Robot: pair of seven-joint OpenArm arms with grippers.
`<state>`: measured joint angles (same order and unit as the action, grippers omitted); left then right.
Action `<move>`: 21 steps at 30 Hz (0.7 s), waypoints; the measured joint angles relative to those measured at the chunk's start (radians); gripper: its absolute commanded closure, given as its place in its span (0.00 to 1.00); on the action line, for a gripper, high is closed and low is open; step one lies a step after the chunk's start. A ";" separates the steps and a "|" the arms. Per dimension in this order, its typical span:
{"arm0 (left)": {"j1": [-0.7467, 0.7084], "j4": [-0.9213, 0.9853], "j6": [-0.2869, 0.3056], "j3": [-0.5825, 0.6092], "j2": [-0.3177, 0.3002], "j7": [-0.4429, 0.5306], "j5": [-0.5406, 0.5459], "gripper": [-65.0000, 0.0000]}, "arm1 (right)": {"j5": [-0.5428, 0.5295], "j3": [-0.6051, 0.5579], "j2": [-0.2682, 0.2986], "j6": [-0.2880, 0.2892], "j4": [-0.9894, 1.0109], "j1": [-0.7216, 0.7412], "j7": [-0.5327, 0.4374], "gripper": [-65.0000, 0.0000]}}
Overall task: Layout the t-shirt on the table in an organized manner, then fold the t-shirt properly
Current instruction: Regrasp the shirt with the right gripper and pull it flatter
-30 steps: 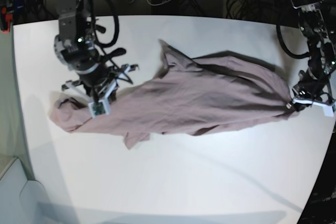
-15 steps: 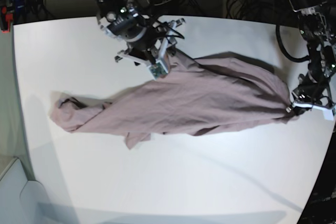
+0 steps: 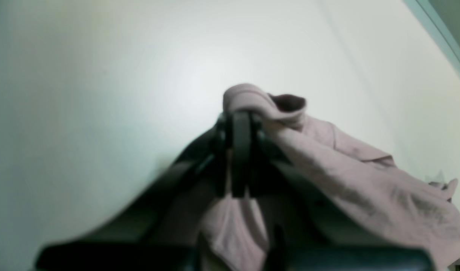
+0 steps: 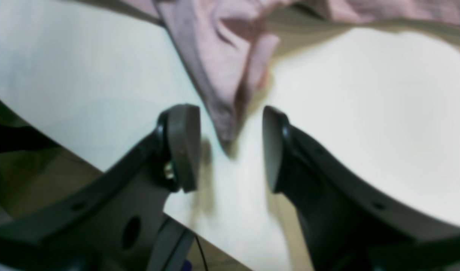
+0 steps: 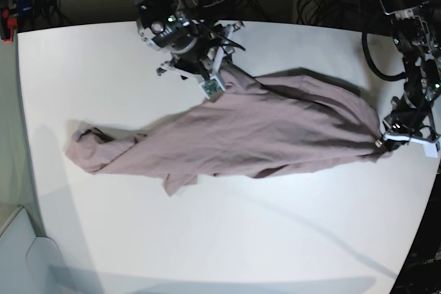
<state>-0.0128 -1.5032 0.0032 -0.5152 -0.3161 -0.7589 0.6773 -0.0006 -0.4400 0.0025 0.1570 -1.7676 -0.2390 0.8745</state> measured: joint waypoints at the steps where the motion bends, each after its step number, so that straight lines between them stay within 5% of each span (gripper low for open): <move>1: 0.000 0.000 0.000 0.000 0.000 0.000 0.000 1.00 | 0.000 -0.001 0.000 0.000 0.001 0.000 0.000 0.67; 7: 0.000 0.000 0.000 0.000 0.000 0.000 0.000 1.00 | -0.005 -0.063 -0.003 0.000 0.001 0.000 0.000 1.00; 14: -0.001 0.000 0.000 -0.001 0.000 0.000 0.000 1.00 | 0.002 -0.134 -0.001 0.000 -0.017 -0.010 0.009 1.00; 21: -0.003 -0.003 0.000 -0.003 0.000 0.000 0.000 1.00 | 0.000 -0.134 0.003 0.000 -0.269 -0.013 -0.008 1.00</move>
<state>-0.0162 -1.5059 0.0032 -0.5182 -0.3161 -0.7593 0.6777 -0.0002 -0.5743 0.0051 0.1566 -2.0365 -0.2523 0.8661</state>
